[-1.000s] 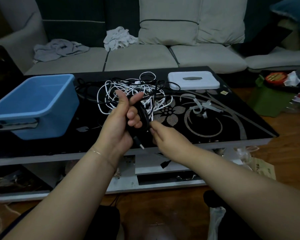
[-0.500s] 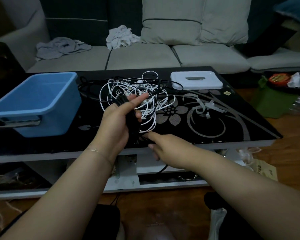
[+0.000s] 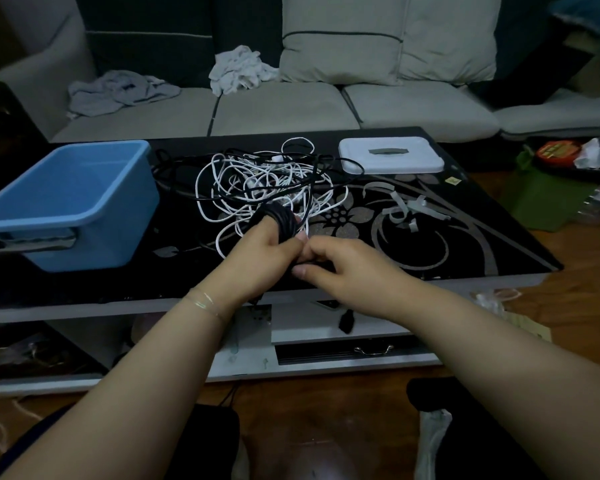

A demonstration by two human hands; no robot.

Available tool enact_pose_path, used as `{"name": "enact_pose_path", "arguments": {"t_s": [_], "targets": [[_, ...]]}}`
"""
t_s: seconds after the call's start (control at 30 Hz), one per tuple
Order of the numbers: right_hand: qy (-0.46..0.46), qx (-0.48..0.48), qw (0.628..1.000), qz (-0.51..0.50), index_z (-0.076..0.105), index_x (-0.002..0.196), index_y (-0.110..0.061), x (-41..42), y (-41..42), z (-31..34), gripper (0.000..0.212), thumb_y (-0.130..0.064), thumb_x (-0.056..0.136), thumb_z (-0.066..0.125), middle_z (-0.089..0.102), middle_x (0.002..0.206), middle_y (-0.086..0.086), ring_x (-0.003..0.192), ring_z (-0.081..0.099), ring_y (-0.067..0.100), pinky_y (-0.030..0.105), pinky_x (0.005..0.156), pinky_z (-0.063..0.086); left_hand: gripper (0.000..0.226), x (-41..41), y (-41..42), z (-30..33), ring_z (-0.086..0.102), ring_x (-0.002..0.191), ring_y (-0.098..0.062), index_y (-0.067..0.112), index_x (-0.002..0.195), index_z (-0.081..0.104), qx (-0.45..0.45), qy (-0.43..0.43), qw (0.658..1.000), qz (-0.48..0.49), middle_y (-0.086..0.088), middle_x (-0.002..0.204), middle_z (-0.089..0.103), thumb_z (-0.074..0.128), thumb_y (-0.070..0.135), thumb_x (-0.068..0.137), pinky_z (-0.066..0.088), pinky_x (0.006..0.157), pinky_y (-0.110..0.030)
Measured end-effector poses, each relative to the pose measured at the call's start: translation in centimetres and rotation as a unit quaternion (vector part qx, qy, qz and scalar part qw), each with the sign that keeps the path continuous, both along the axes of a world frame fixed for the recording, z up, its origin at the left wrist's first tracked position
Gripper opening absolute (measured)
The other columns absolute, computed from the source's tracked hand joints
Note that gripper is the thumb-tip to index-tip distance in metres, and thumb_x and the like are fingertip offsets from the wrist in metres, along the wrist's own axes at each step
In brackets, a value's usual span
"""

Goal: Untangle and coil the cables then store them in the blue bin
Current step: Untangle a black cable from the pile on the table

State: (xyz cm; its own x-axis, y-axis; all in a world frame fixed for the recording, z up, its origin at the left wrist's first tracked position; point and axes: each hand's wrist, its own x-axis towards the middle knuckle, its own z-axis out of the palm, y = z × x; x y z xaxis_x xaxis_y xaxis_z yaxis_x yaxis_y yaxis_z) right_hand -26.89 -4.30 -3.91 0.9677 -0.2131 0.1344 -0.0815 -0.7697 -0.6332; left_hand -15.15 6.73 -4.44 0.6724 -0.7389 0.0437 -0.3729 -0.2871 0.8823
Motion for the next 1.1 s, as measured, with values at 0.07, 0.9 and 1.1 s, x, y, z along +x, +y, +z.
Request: {"name": "enact_pose_path", "arguments": {"t_s": [0.07,0.9,1.1], "targets": [[-0.019,0.006,0.999,-0.034,0.052,0.077,-0.024,-0.2,-0.3,0.4,0.027,-0.048,0.082,0.063,0.065,0.076,-0.008,0.075,0.059,0.011,0.041,0.072,0.050,0.067,-0.5,-0.1,0.5,0.069,0.078,-0.033,-0.001,0.101,0.060,0.009,0.027,0.998,-0.047,-0.021,0.083,0.069,0.050,0.063,0.083,0.057,0.075,-0.046],[-0.023,0.290,0.955,-0.052,0.056,0.117,-0.012,1.0,-1.7,-0.3,0.047,-0.044,0.101,0.025,0.060,0.088,0.013,0.051,0.051,0.013,0.022,0.039,0.039,0.061,-2.5,-0.3,1.9,0.019,0.024,-0.008,0.017,0.062,0.039,-0.130,0.271,0.951,-0.074,0.005,0.033,0.024,0.041,0.078,0.059,0.016,0.035,-0.014],[-0.026,0.293,0.954,-0.064,0.057,0.125,-0.019,1.0,-1.5,-0.5,0.059,-0.061,0.095,0.028,0.065,0.115,0.001,0.099,0.063,0.013,0.033,0.077,0.054,0.056,-2.4,-0.1,2.1,0.018,0.025,-0.010,0.018,0.060,0.038,-0.108,0.267,0.955,-0.071,0.004,0.033,0.022,0.045,0.072,0.071,0.015,0.038,-0.017]]}}
